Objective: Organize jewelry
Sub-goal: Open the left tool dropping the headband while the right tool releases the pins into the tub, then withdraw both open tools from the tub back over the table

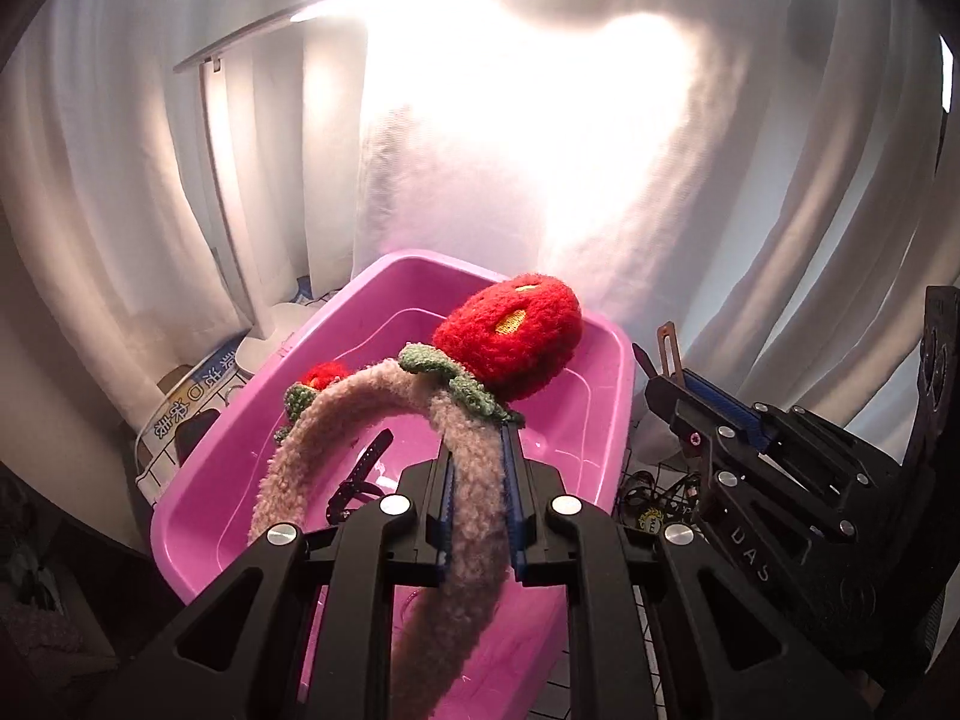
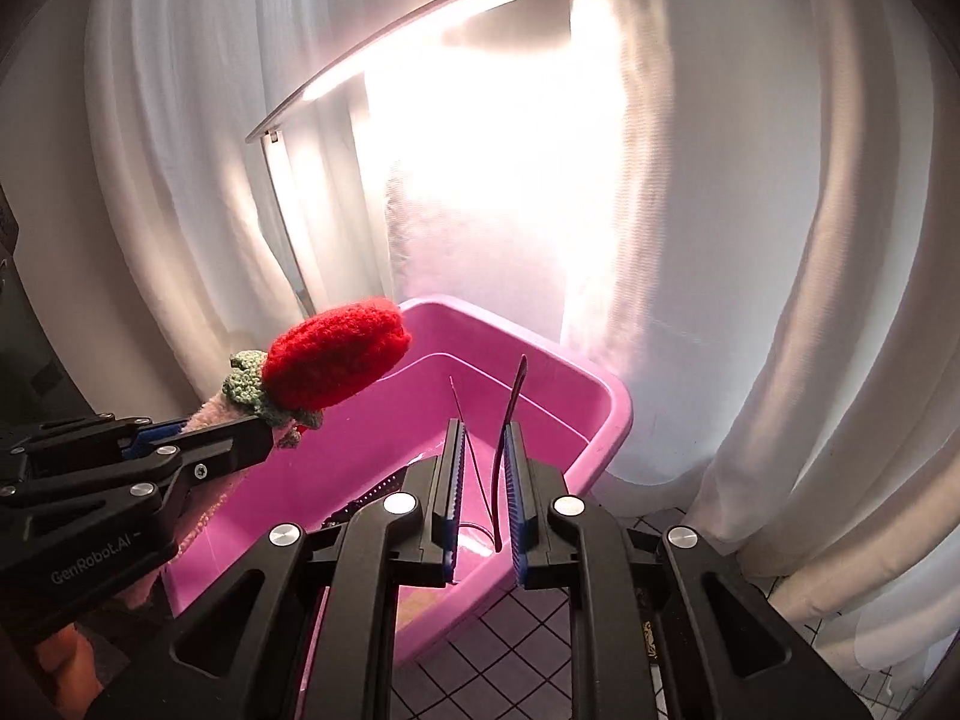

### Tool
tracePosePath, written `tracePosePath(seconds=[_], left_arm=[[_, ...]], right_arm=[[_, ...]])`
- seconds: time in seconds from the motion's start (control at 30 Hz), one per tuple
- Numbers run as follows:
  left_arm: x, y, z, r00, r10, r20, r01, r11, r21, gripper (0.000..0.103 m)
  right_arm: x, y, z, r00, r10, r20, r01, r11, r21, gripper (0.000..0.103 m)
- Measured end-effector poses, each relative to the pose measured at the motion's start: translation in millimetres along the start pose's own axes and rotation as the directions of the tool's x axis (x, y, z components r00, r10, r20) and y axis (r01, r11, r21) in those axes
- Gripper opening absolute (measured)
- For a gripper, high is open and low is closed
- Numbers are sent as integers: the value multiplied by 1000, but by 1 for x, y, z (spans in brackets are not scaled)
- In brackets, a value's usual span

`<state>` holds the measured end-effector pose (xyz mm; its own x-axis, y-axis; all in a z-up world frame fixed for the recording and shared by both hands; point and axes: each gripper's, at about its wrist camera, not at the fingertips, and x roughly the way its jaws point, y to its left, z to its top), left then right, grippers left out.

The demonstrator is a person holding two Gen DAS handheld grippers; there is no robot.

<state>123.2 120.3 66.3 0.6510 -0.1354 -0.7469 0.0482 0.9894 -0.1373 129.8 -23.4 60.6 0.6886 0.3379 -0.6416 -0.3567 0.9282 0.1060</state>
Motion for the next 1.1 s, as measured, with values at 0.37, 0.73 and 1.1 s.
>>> tracePosePath(seconds=[0.37, 0.73, 1.1], left_arm=[[65, 38, -17, 988, 40, -152, -43, 999, -14, 24], [80, 67, -21, 982, 88, -168, -98, 994, -51, 77], [52, 78, -21, 986, 133, -98, -142, 986, -85, 94]], right_arm=[[97, 36, -2, 963, 14, -268, -24, 999, -34, 20], [108, 15, -5, 958, -38, -283, 51, 998, 40, 55], [64, 5, 5, 984, -27, -178, 44, 995, 87, 60]])
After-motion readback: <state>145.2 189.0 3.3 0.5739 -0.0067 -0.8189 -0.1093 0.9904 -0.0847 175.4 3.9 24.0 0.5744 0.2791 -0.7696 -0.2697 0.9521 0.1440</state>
